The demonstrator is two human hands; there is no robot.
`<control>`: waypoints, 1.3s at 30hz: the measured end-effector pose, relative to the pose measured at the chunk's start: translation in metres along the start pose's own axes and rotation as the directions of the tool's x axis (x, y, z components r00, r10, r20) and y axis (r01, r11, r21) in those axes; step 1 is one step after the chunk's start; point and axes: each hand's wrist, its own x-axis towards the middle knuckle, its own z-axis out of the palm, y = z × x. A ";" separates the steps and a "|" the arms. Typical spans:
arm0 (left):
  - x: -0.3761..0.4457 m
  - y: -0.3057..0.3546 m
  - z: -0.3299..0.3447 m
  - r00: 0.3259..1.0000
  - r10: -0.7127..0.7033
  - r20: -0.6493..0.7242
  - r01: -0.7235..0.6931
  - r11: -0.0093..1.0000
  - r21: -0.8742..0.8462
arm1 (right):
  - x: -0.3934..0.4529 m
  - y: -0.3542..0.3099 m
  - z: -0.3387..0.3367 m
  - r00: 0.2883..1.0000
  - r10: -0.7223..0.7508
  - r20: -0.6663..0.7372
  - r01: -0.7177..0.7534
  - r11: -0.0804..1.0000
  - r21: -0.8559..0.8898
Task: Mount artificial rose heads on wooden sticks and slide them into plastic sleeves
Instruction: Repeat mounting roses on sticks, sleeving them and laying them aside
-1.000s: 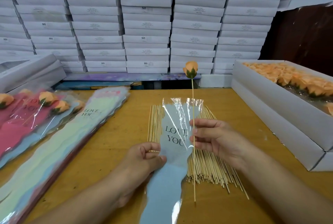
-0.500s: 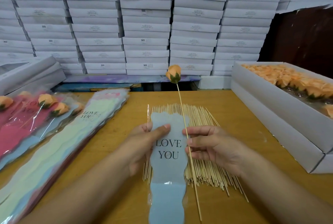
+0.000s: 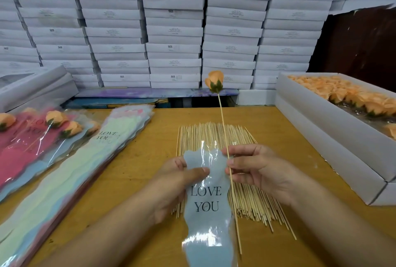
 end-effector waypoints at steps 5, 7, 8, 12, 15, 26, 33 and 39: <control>-0.001 -0.002 0.000 1.000 -0.016 -0.009 0.016 0.999 -0.040 | 0.000 -0.001 0.000 1.000 0.011 -0.003 -0.011 1.000 -0.020; -0.001 -0.002 0.000 0.999 -0.035 -0.004 0.034 0.997 -0.065 | -0.001 -0.002 0.000 1.000 0.003 -0.009 -0.004 0.999 -0.048; -0.001 -0.002 0.000 0.999 -0.042 0.001 0.042 0.997 -0.068 | -0.001 -0.003 0.000 1.000 -0.002 -0.015 0.001 0.998 -0.058; -0.002 -0.003 0.000 0.999 -0.047 0.000 0.047 0.994 -0.098 | 0.000 -0.003 -0.003 0.998 -0.033 -0.051 0.031 0.998 -0.054; -0.003 -0.004 0.001 0.999 -0.046 -0.003 0.045 0.993 -0.106 | 0.001 -0.006 -0.005 0.996 -0.052 -0.074 0.049 0.998 -0.042; -0.004 -0.009 -0.002 0.992 -0.119 0.041 0.122 0.990 -0.073 | 0.042 -0.068 0.005 0.962 -0.166 -0.217 0.153 0.985 -0.078; -0.004 -0.012 -0.007 0.991 -0.130 0.035 0.132 0.988 -0.081 | 0.065 -0.100 0.018 0.936 -0.223 -0.273 0.211 0.975 -0.071; -0.002 -0.013 -0.009 0.991 -0.124 0.049 0.127 0.989 -0.077 | 0.069 -0.104 0.015 0.916 -0.241 -0.319 0.216 0.970 -0.114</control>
